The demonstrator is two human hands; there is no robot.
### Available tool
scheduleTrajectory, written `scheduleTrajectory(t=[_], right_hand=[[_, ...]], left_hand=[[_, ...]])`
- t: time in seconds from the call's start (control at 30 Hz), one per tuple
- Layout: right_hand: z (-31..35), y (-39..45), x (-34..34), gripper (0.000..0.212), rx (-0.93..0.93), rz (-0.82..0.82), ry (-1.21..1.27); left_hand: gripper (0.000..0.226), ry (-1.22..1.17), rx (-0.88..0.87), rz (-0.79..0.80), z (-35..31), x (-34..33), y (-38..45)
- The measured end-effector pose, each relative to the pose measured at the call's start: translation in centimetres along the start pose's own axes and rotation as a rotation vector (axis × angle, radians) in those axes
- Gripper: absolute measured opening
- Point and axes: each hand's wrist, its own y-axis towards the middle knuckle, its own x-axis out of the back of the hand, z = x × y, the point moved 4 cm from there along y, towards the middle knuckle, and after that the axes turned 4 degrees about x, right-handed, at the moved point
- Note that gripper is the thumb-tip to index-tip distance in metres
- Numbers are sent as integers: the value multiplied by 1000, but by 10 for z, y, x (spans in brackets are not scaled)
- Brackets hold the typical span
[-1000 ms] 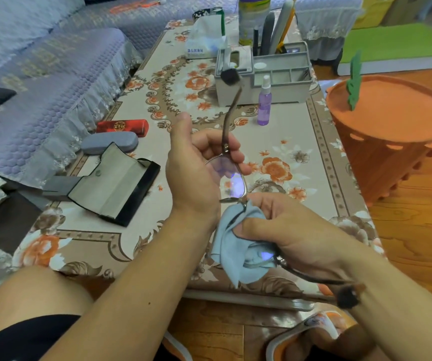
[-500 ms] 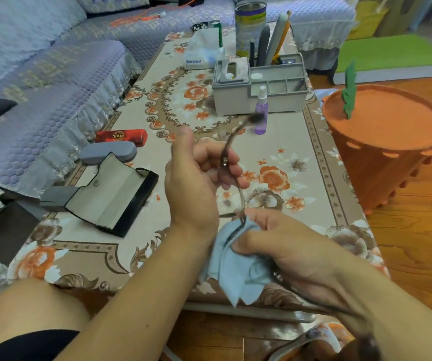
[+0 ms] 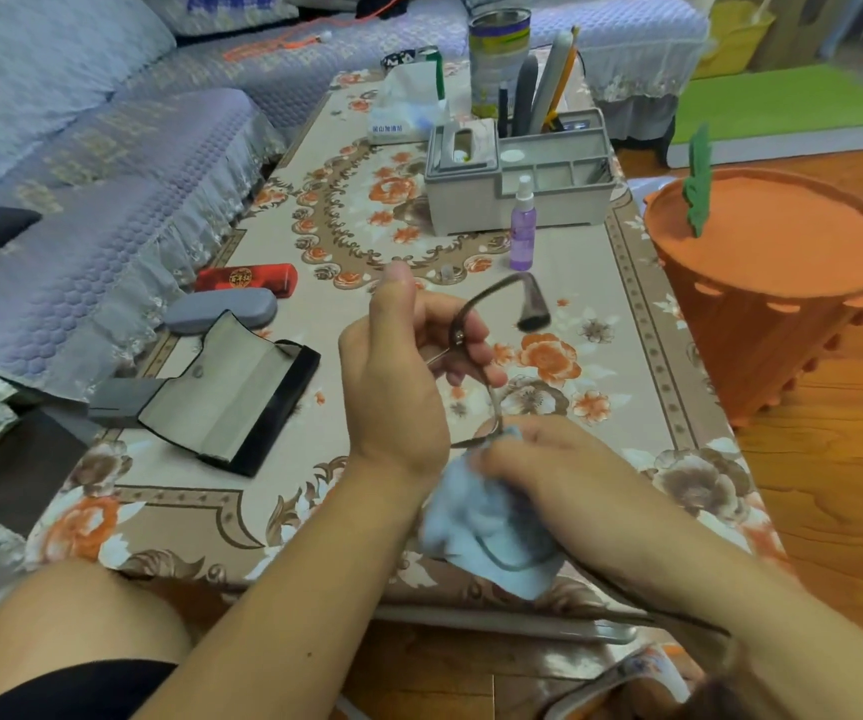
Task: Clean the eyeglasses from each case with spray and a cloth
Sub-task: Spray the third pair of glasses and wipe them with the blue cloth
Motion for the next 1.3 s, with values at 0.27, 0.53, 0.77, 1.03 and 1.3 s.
scheduleTrajectory(t=[0.27,0.53,0.77,1.03,1.3], right_hand=[[-9,5,6,23,-48,306,562],[-12,6,4,5,-13,195,202],[-25,4,4,32,-233,501,463],[-18,11,4,8,-74,263,284],[-31,12,10,26,-192,422,554]], left_hand=[[67,-122,40,-28,-13,7,17],[60,-19,38,19,-4,1,7],[61,5,1,43,-15,7,23],[60,-3,166,43,16,6,10],[62,27,-52,-33,-19,26,28]])
